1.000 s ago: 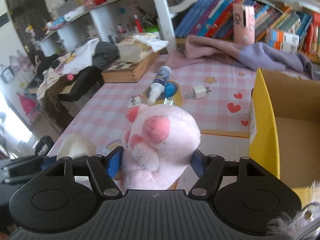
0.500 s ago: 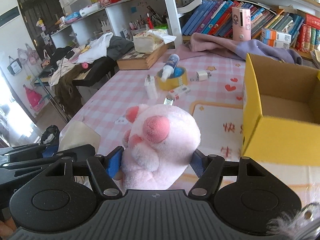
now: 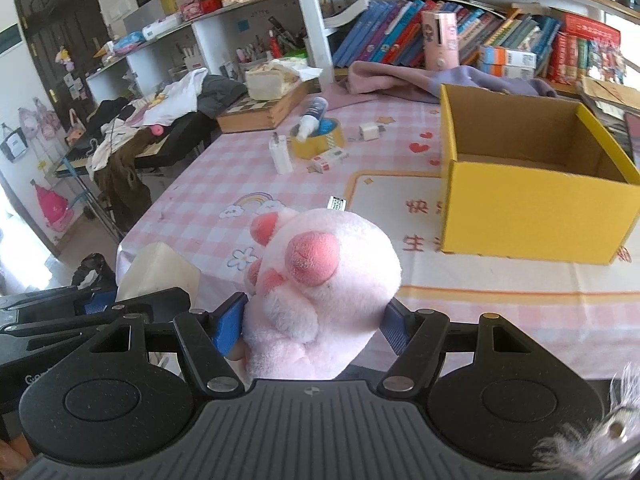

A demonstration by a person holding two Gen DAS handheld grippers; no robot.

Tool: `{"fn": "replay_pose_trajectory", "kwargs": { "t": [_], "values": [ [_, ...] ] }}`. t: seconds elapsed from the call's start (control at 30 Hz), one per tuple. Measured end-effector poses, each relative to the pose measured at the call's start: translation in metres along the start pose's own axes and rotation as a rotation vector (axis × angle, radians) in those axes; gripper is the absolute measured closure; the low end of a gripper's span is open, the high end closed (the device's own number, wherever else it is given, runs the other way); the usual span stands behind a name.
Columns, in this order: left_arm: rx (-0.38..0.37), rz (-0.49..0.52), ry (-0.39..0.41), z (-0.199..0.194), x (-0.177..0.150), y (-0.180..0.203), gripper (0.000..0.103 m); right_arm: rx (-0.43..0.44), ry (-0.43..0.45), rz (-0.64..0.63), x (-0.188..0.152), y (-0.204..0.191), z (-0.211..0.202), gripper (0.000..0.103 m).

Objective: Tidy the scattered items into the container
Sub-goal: 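Lift and carry the sponge and pig toward the yellow box with both tools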

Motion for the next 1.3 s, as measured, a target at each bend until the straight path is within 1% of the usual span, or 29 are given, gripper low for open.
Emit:
{"fn": "replay_pose_trajectory", "kwargs": {
  "t": [0.47, 0.93, 1.3],
  "values": [
    [-0.133, 0.067, -0.07, 0.017, -0.019, 0.047, 0.078, -0.114, -0.021, 0.099, -0.034, 0.045, -0.028, 0.035],
    [-0.239, 0.11, -0.103, 0.029, -0.029, 0.085, 0.078, -0.219, -0.015, 0.168, -0.059, 0.08, -0.055, 0.035],
    [-0.311, 0.151, -0.141, 0.043, -0.035, 0.114, 0.078, -0.28, -0.02, 0.234, -0.076, 0.111, -0.071, 0.035]
  ]
}}
Point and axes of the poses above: each gripper's, at about its wrist camera, not at the fingertips, and z roughly the way its jaws point, y to its right, x to its top, the point moved 7 cm from there along z, roughly the way its jaws point, and after that the axes turned 15 degrees about -x, right-handed, at the moved point
